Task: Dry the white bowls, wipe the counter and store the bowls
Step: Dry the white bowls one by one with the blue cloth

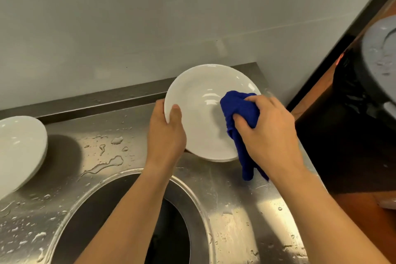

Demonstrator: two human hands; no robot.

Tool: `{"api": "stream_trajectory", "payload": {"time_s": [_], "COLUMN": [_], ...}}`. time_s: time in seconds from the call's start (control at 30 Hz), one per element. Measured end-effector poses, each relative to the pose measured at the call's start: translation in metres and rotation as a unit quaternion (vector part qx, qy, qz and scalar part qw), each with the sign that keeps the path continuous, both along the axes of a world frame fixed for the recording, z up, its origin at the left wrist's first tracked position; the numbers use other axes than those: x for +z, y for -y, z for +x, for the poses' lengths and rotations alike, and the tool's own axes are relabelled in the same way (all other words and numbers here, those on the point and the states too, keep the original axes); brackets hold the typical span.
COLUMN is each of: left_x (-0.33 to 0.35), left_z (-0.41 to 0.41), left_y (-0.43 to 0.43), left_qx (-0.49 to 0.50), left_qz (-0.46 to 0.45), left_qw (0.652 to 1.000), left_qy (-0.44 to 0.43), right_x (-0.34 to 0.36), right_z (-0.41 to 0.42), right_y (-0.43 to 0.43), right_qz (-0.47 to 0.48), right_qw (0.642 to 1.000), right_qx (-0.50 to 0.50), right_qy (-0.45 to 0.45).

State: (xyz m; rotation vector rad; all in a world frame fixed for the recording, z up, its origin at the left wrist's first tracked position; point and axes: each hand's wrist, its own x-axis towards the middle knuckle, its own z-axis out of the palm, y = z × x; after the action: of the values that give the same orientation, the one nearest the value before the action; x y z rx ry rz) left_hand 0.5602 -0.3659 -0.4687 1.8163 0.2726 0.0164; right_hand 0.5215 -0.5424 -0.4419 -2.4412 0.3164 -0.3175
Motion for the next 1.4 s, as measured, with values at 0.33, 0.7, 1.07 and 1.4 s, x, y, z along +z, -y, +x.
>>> {"api": "stream_trajectory", "payload": {"time_s": [0.33,0.7,1.07,1.4], "left_x": [-0.013,0.001,-0.012,-0.014], "left_z": [0.002,-0.006,0.003,0.006], "left_y": [0.009,0.023,0.009,0.007], "left_qx": [-0.005,-0.018,0.032,0.02], "left_qz": [0.112,0.21,0.206,0.189], "left_qw": [0.994,0.977,0.978,0.982], "left_qy": [-0.016,0.026,0.021,0.003], "right_x": [-0.029,-0.041,-0.039,-0.03], "right_z": [0.02,0.018,0.025,0.021], "right_y": [-0.001,0.005,0.001,-0.004], "right_qz": [-0.016,-0.018,-0.016,0.035], "right_qw": [0.999,0.999,0.998,0.997], "right_qx": [0.03,0.037,0.063,0.069], "right_qy": [-0.036,-0.024,-0.026,0.021]}}
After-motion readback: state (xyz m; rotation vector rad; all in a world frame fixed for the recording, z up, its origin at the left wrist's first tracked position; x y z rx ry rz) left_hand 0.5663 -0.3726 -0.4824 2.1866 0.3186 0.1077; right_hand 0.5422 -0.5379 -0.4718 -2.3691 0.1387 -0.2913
